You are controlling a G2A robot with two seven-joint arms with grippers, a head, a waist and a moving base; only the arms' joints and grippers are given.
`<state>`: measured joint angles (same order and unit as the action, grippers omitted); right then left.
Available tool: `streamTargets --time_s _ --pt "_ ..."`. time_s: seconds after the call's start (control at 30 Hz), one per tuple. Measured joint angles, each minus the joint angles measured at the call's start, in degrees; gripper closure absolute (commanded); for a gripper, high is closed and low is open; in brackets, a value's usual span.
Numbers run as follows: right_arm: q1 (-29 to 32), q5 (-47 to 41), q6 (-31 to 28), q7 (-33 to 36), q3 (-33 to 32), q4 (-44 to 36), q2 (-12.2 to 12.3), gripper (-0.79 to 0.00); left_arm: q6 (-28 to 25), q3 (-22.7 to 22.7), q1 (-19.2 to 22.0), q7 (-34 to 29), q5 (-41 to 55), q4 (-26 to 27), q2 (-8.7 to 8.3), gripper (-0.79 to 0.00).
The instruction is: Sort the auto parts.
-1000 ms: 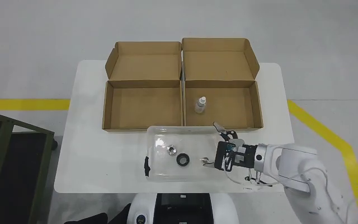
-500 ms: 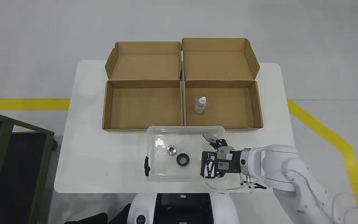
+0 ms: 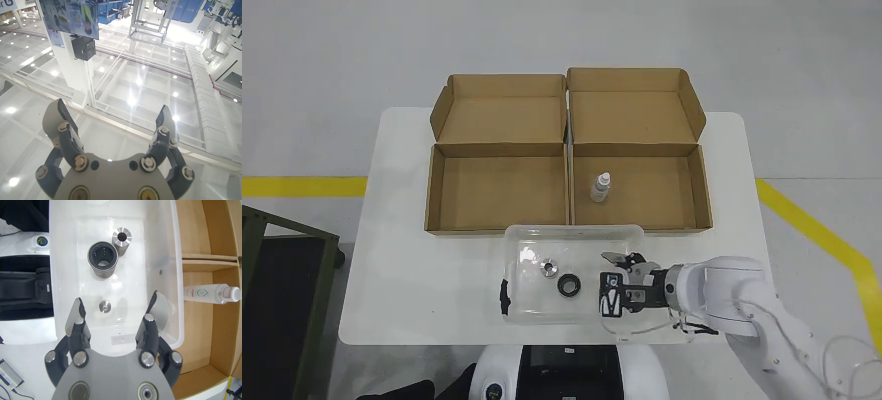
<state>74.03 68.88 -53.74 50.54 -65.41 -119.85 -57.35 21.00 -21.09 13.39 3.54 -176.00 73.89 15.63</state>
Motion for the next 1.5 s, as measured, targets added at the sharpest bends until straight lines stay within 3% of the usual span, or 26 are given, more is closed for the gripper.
streamTargets --time_s 0.4,1.07,1.5 --pt "-5.49 1.05 2.77 2.77 8.51 1.24 2.45 -0.459 0.0 0.0 0.0 0.0 0.0 0.0 0.0 -0.785" --pt "-17.81 -5.38 8.71 8.71 22.91 3.26 7.81 -0.391 0.0 0.0 0.0 0.0 0.0 0.0 0.0 -0.785" --pt "-24.96 -10.45 11.24 11.23 30.9 4.75 9.15 -0.366 0.0 0.0 0.0 0.0 0.0 0.0 0.0 -0.785"
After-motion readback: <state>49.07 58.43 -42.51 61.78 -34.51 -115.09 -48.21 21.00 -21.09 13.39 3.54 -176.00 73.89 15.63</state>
